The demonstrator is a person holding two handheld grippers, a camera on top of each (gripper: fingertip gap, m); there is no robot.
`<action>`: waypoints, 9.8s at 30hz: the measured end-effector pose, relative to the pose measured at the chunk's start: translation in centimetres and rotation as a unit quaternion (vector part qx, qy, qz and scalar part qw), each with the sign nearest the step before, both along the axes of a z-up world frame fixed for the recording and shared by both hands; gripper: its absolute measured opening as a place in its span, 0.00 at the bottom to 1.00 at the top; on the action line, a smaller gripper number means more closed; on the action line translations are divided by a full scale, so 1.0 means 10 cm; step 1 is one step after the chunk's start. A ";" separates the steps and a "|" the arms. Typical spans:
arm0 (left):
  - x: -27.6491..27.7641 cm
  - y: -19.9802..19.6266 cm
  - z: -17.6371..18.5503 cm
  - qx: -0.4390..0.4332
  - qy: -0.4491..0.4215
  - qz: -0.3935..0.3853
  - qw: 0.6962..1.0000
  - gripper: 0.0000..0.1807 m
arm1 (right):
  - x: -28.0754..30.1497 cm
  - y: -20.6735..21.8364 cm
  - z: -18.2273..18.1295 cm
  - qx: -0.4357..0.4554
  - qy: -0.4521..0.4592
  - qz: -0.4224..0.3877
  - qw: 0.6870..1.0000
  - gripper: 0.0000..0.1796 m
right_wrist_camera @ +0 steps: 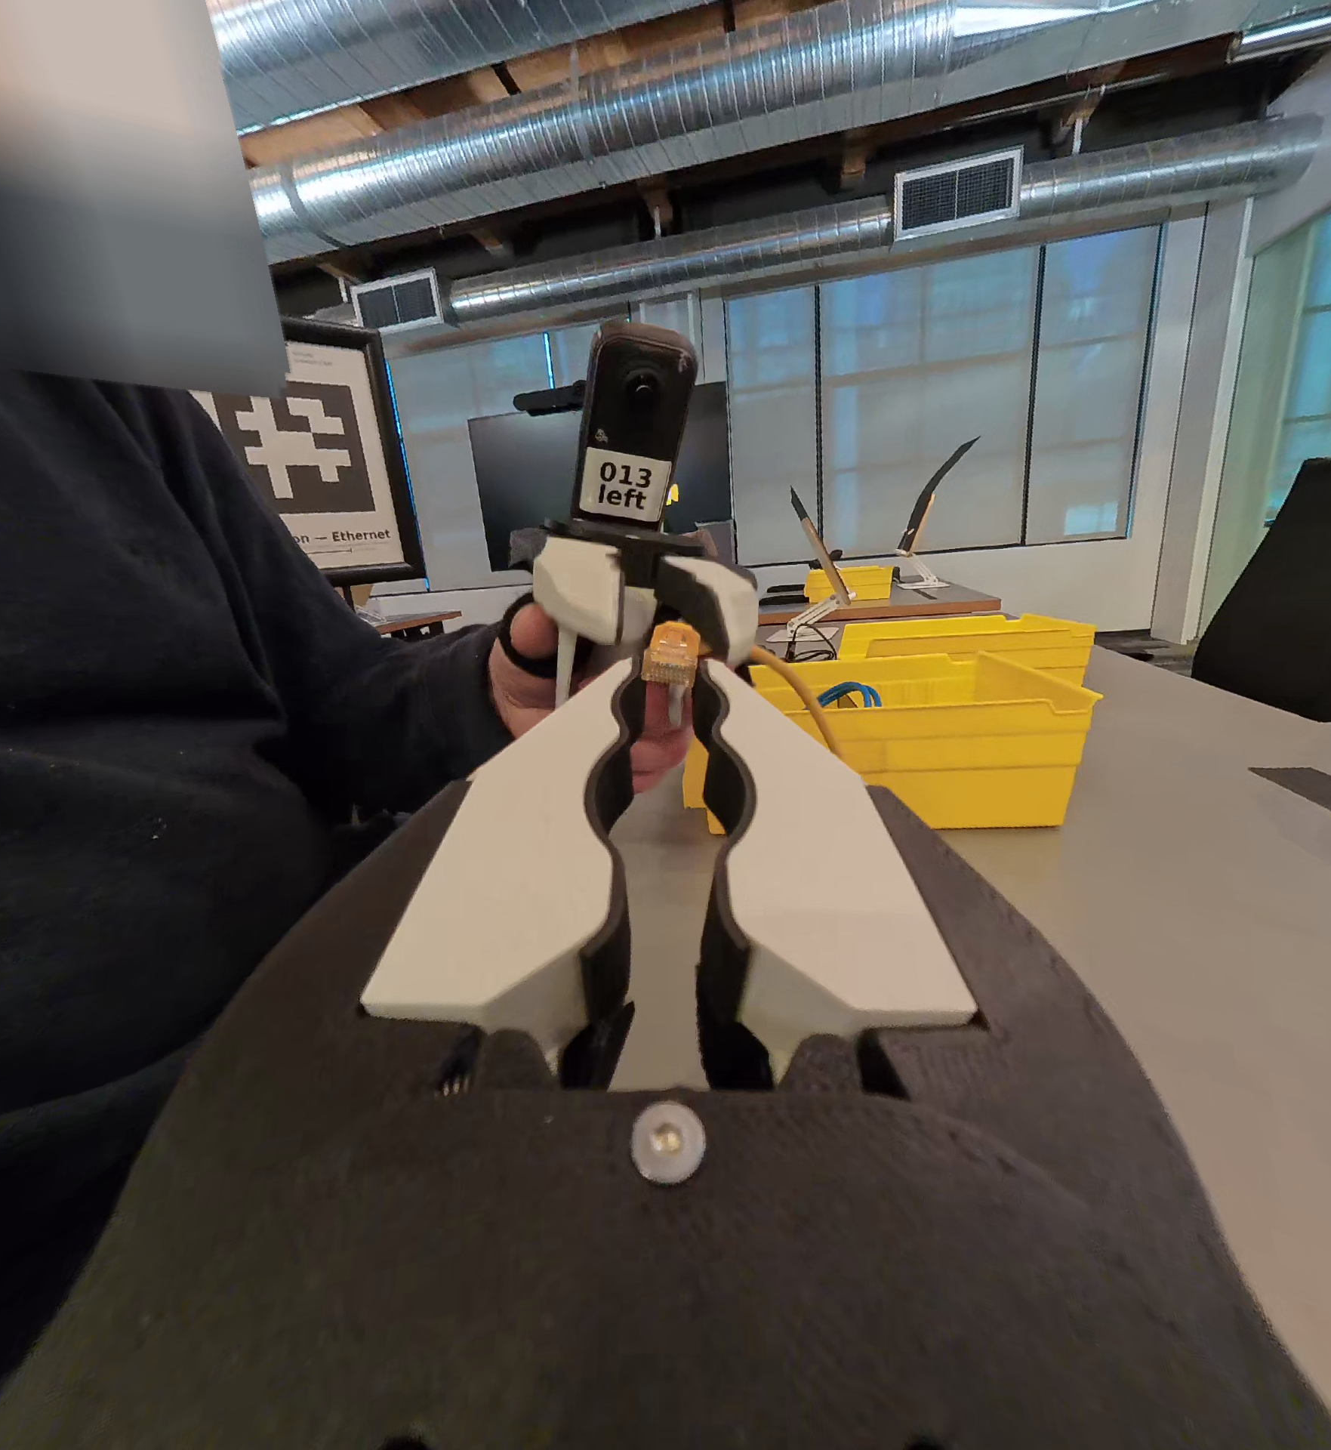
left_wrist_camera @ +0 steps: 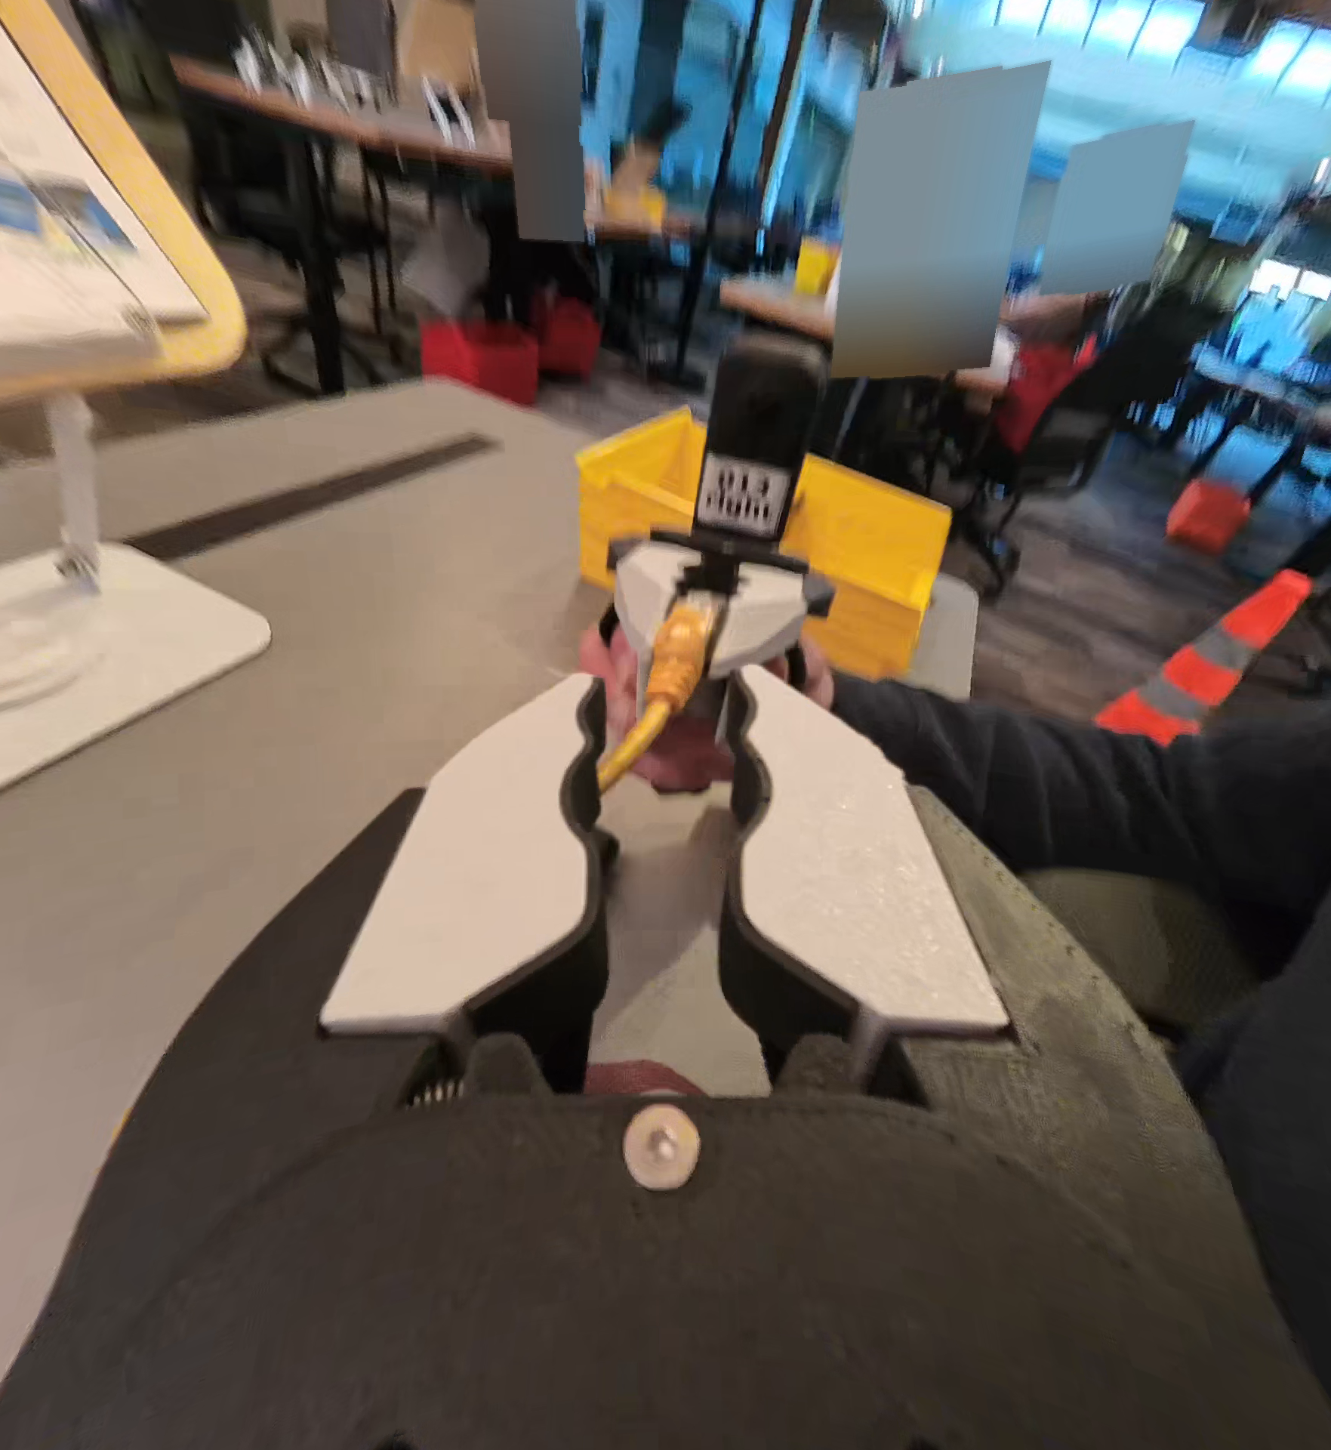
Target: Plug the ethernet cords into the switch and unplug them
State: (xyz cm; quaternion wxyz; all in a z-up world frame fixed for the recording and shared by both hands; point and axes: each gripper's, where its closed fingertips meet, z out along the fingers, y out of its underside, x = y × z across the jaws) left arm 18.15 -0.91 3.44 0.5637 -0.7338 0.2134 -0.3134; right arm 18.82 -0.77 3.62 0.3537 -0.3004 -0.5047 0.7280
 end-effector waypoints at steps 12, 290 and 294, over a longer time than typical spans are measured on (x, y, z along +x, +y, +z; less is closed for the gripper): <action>0.05 0.02 -0.13 -0.009 -0.030 -0.031 0.999 0.19 | 0.01 -0.05 -0.02 0.007 0.000 0.016 1.000 0.06; -0.60 -0.08 -0.35 0.094 0.016 0.009 0.995 0.06 | 0.39 0.63 -1.93 0.234 -0.451 -0.191 0.840 0.33; -0.60 -0.08 -0.35 0.093 0.016 0.007 0.995 0.06 | 0.39 0.60 -1.84 0.212 -0.431 -0.180 0.858 0.33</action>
